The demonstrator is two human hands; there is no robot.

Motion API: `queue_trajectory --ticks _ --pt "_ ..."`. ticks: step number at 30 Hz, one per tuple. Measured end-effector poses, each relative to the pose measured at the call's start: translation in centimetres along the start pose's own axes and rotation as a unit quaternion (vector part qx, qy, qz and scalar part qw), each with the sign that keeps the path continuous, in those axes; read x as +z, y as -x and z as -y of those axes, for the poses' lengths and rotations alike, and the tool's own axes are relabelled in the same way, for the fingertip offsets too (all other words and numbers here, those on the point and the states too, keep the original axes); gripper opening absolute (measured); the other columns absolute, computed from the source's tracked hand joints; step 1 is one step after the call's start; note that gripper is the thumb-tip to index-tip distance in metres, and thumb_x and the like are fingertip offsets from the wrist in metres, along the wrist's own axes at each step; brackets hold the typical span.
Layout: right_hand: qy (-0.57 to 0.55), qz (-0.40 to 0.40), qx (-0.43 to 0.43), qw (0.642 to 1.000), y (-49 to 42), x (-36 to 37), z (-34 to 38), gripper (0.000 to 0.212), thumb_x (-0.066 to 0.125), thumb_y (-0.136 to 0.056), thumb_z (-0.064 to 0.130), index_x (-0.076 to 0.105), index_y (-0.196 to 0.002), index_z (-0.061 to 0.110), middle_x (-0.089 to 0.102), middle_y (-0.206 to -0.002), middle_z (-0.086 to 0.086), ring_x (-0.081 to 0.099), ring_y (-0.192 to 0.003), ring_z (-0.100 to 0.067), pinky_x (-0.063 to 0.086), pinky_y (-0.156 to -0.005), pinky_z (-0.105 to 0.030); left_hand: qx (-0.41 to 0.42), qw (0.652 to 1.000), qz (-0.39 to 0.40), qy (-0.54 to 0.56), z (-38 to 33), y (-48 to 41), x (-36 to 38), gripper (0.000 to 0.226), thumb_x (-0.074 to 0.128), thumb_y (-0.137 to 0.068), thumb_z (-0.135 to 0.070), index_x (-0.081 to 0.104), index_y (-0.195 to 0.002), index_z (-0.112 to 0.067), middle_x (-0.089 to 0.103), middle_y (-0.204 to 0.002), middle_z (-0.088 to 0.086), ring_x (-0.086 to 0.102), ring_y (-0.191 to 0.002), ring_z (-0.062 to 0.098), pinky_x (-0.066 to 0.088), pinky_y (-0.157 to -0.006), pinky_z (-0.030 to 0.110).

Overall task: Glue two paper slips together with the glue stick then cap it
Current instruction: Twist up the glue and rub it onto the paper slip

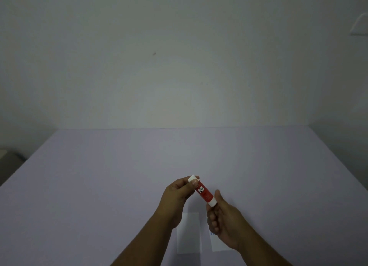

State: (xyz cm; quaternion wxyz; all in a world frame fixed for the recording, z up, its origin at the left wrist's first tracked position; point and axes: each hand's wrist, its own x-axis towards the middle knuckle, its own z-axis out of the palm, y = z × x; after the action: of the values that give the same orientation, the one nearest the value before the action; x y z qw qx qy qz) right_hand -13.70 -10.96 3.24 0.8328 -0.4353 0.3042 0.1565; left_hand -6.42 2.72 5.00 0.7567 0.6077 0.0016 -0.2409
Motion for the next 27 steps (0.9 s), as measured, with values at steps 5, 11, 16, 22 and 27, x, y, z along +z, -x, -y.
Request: queue_trajectory --ticks 5,11,16,22,27 --pt "0.007 0.008 -0.028 1.0 0.01 0.26 -0.02 0.045 0.05 -0.086 0.043 0.063 -0.088 0.0 0.057 -0.061 -0.01 0.05 -0.051 -0.018 0.041 -0.051 -0.027 0.0 1.0 -0.007 -0.001 0.15 -0.09 -0.23 0.026 0.066 -0.082 -0.021 0.07 -0.105 -0.011 0.071 -0.108 0.006 0.063 -0.107 0.018 0.05 -0.079 0.019" --pt "0.013 -0.006 0.003 1.0 -0.02 0.18 0.03 0.055 0.044 -0.086 0.055 0.059 -0.065 0.007 0.045 -0.051 -0.005 0.037 -0.042 -0.013 0.029 -0.042 -0.022 -0.006 1.0 0.002 0.011 0.18 -0.17 -0.25 0.028 0.067 -0.079 -0.024 0.07 -0.104 -0.013 0.073 -0.105 0.001 0.064 -0.104 0.014 0.052 -0.074 0.015" --pt "0.019 0.007 -0.011 1.0 -0.14 0.18 -0.26 0.056 0.045 -0.085 0.056 0.065 -0.076 0.005 0.051 -0.055 -0.006 0.043 -0.044 -0.015 0.034 -0.043 -0.024 -0.005 1.0 0.006 0.009 0.27 -0.26 -0.42 0.029 0.067 -0.079 -0.023 0.071 -0.105 -0.011 0.073 -0.106 0.004 0.064 -0.106 0.016 0.051 -0.079 0.018" --pt "0.023 -0.002 -0.029 0.999 -0.02 0.26 0.03 0.045 0.051 -0.086 0.046 0.061 -0.076 0.003 0.045 -0.052 -0.005 0.038 -0.043 -0.013 0.03 -0.041 -0.022 -0.007 0.999 0.004 0.045 0.31 -0.25 -0.52 0.036 0.07 -0.072 -0.026 0.071 -0.104 -0.009 0.074 -0.102 0.005 0.064 -0.106 0.02 0.049 -0.084 0.022" --pt "0.041 0.001 -0.006 0.999 0.09 0.26 -0.01 0.058 0.041 -0.086 0.059 0.057 -0.063 0.008 0.043 -0.049 -0.005 0.037 -0.04 -0.015 0.027 -0.04 -0.023 -0.006 0.999 0.013 0.038 0.35 -0.21 -0.68 0.034 0.07 -0.07 -0.03 0.073 -0.101 -0.014 0.075 -0.1 0.0 0.066 -0.103 0.015 0.052 -0.077 0.017"
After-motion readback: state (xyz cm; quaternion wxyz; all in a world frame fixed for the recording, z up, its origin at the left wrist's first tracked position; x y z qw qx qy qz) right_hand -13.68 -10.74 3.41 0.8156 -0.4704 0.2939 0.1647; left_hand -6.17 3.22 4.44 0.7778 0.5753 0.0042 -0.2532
